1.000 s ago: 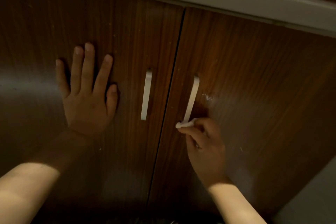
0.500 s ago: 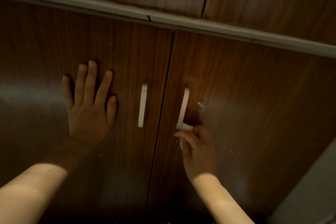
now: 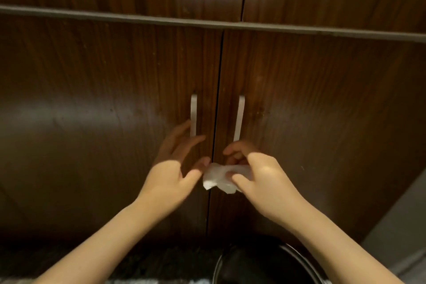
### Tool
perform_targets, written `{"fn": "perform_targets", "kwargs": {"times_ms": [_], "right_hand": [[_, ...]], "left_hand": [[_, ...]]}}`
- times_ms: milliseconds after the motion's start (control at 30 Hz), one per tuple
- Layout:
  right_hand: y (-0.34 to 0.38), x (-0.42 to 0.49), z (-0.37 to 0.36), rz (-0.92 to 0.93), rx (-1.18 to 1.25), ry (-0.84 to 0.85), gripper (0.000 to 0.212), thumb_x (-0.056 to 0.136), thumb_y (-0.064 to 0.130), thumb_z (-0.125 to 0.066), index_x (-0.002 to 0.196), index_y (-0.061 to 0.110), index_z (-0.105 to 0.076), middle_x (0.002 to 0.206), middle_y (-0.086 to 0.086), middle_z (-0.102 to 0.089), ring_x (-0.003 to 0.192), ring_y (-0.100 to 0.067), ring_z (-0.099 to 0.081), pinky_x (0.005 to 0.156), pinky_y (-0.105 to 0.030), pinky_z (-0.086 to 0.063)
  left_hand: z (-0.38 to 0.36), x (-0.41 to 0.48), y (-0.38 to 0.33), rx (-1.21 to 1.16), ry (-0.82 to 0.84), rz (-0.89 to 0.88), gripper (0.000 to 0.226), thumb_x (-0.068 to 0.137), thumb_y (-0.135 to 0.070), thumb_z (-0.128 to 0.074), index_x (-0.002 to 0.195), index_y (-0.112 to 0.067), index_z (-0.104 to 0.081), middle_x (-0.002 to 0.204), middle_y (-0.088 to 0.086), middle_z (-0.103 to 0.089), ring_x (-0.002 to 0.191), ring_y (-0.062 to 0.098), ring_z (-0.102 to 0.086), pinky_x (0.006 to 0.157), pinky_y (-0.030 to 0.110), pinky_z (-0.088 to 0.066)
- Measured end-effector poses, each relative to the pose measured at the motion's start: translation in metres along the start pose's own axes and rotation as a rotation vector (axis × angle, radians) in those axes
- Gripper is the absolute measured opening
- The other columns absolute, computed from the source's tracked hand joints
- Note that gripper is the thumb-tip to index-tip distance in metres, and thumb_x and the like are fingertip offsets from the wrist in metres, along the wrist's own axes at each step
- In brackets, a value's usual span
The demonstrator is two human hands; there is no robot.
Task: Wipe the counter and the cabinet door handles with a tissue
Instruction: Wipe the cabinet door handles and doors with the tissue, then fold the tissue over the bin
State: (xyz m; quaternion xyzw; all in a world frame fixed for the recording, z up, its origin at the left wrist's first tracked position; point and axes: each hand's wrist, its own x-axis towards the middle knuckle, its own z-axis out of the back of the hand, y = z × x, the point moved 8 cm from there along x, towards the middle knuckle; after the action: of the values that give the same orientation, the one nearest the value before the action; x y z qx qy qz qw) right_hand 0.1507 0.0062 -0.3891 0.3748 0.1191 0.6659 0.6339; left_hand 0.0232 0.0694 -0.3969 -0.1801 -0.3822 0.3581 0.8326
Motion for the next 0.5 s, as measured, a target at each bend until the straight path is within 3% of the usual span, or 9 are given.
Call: {"fn": "perform_targets", "kwargs": {"times_ms": [67, 133, 200, 333, 433, 500], "right_hand": [[-0.016, -0.001, -0.006, -0.1, -0.017, 0.065, 0.03, 0.09, 0.014, -0.049, 0.119, 0.006, -0.051, 0.092, 0.0, -0.06, 0.075, -0.005, -0.051, 0.059, -0.001, -0.037], [-0.027, -0.003, -0.009, -0.15, -0.025, 0.084, 0.029, 0.09, 0.019, -0.05, 0.114, 0.003, -0.053, 0.071, 0.012, -0.044, 0.06, 0.0, -0.041, 0.052, -0.002, -0.037], [-0.027, -0.005, -0.007, -0.089, -0.078, 0.064, 0.024, 0.088, 0.023, -0.053, 0.104, 0.006, -0.059, 0.067, 0.014, -0.042, 0.06, 0.0, -0.043, 0.051, -0.007, -0.038], [-0.038, -0.006, -0.009, -0.143, -0.08, 0.162, 0.019, 0.089, 0.018, -0.052, 0.106, 0.016, -0.059, 0.089, 0.002, -0.058, 0.084, -0.013, -0.058, 0.068, -0.017, -0.045], [-0.049, -0.007, -0.021, -0.194, -0.144, 0.327, 0.023, 0.089, 0.014, -0.05, 0.111, 0.018, -0.057, 0.108, -0.004, -0.058, 0.099, -0.021, -0.057, 0.082, -0.027, -0.046], [-0.052, -0.011, -0.023, -0.247, -0.16, 0.428, 0.025, 0.09, 0.015, -0.048, 0.114, 0.015, -0.056, 0.113, -0.009, -0.06, 0.102, -0.024, -0.056, 0.087, -0.032, -0.045]], "left_hand": [[-0.006, -0.009, -0.009, -0.03, 0.032, -0.03, 0.044, 0.076, -0.049, -0.051, 0.112, -0.025, -0.059, 0.084, 0.001, -0.064, 0.052, 0.013, -0.049, 0.056, 0.018, -0.047], [-0.018, -0.013, -0.008, -0.056, 0.108, -0.001, 0.038, 0.075, -0.051, -0.052, 0.099, -0.024, -0.065, 0.066, 0.002, -0.067, 0.052, 0.01, -0.055, 0.045, 0.014, -0.04], [-0.033, -0.013, -0.009, -0.072, 0.196, 0.022, 0.015, 0.079, -0.043, -0.059, 0.092, -0.036, -0.062, 0.075, -0.006, -0.07, 0.068, -0.001, -0.061, 0.056, 0.011, -0.045], [-0.06, -0.012, -0.003, 0.008, 0.403, 0.162, 0.016, 0.083, -0.037, -0.061, 0.095, -0.028, -0.066, 0.082, -0.004, -0.07, 0.075, 0.006, -0.063, 0.065, 0.021, -0.048], [-0.078, -0.011, -0.001, 0.114, 0.539, 0.209, 0.013, 0.087, -0.035, -0.058, 0.094, -0.026, -0.064, 0.066, -0.01, -0.059, 0.06, -0.003, -0.054, 0.051, 0.01, -0.039], [-0.08, -0.012, -0.007, 0.155, 0.588, 0.217, 0.019, 0.087, -0.036, -0.058, 0.1, -0.024, -0.065, 0.072, -0.014, -0.058, 0.063, -0.001, -0.051, 0.051, 0.011, -0.035]]}}
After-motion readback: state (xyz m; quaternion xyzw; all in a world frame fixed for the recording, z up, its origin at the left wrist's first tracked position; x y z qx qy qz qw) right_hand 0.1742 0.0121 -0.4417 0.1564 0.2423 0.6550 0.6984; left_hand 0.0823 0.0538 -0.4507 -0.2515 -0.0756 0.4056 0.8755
